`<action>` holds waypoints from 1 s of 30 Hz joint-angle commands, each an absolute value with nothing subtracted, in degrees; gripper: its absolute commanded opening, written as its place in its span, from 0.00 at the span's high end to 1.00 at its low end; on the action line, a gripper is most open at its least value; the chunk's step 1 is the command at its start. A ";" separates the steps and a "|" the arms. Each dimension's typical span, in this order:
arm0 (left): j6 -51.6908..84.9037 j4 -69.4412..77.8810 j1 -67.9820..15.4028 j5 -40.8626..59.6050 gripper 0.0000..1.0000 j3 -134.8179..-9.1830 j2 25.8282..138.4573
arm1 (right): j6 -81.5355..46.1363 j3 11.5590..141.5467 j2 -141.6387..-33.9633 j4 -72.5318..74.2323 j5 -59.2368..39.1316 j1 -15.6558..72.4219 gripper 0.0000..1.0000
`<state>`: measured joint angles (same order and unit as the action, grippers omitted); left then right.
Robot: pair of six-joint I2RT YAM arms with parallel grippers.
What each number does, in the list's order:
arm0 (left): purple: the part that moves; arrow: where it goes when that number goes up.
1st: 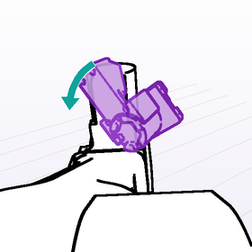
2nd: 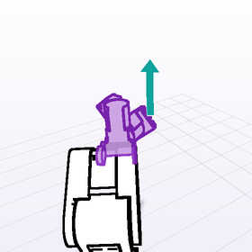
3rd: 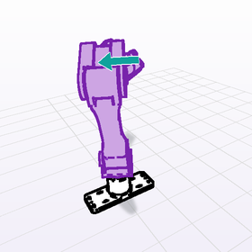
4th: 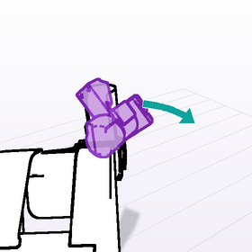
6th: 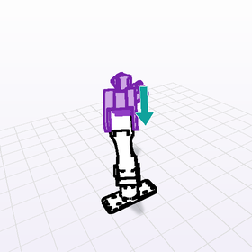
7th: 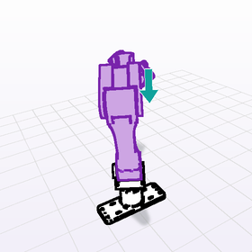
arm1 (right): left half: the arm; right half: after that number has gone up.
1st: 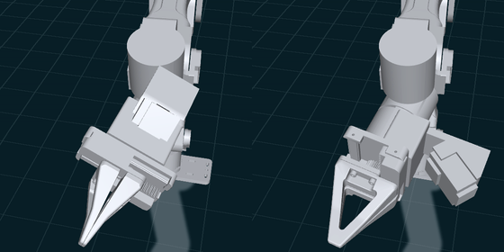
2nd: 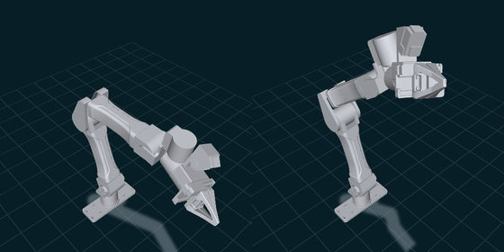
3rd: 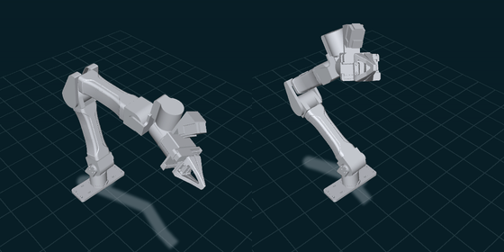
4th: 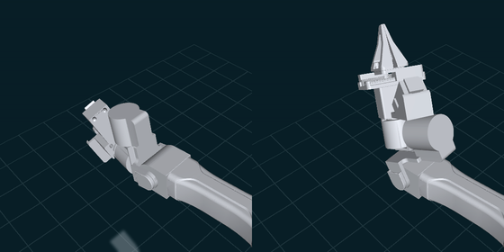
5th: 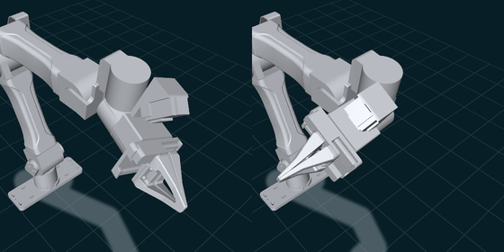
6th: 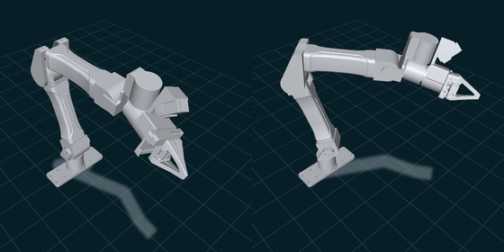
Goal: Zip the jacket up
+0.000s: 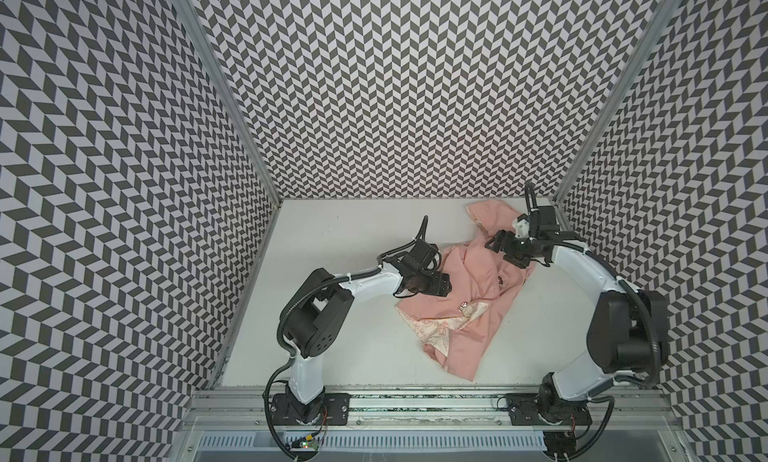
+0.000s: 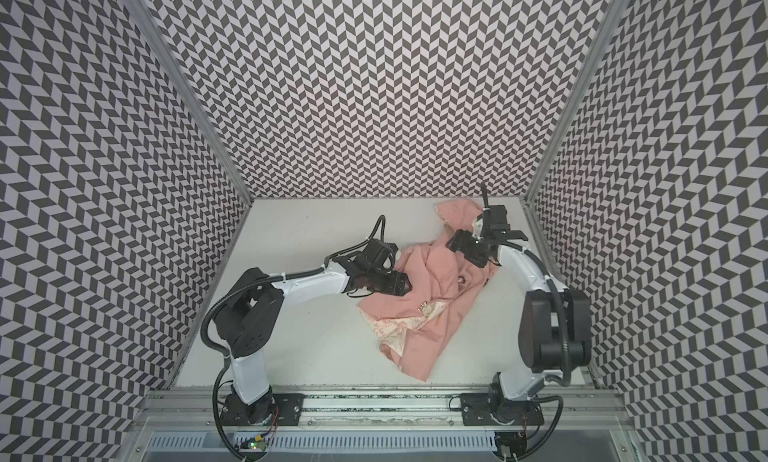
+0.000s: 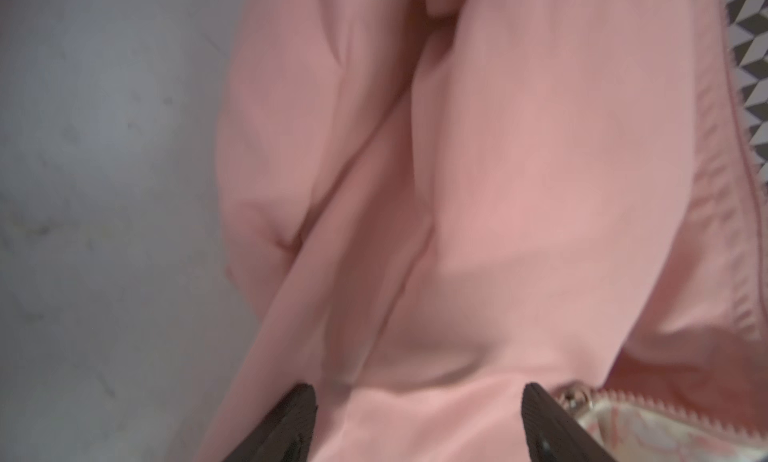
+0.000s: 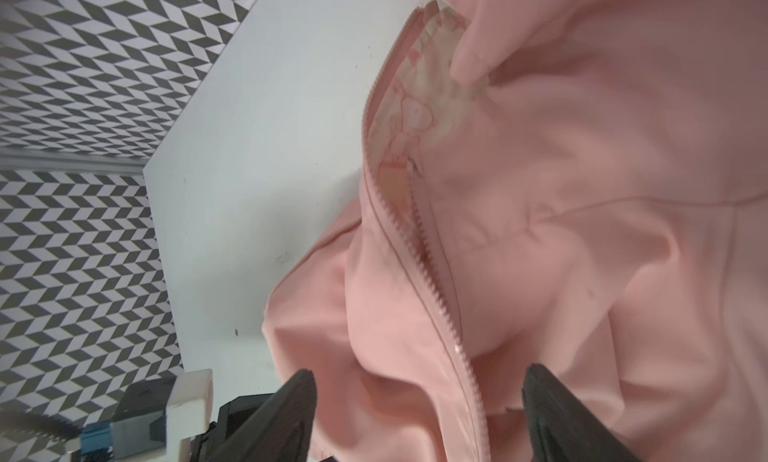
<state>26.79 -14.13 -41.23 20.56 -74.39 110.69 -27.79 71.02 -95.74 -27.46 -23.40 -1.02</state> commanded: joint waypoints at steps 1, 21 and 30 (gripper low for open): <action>25.40 -14.54 -41.60 23.34 0.20 -80.64 114.95 | -27.92 74.27 -101.66 -27.27 -23.52 0.56 0.24; 25.46 -24.05 -25.91 11.76 1.00 -86.42 98.13 | -36.38 90.22 -107.76 -15.28 -39.31 8.19 0.96; 24.86 -29.63 -24.07 11.09 1.00 -76.31 86.03 | -36.82 85.90 -106.32 -16.52 -40.70 10.50 0.79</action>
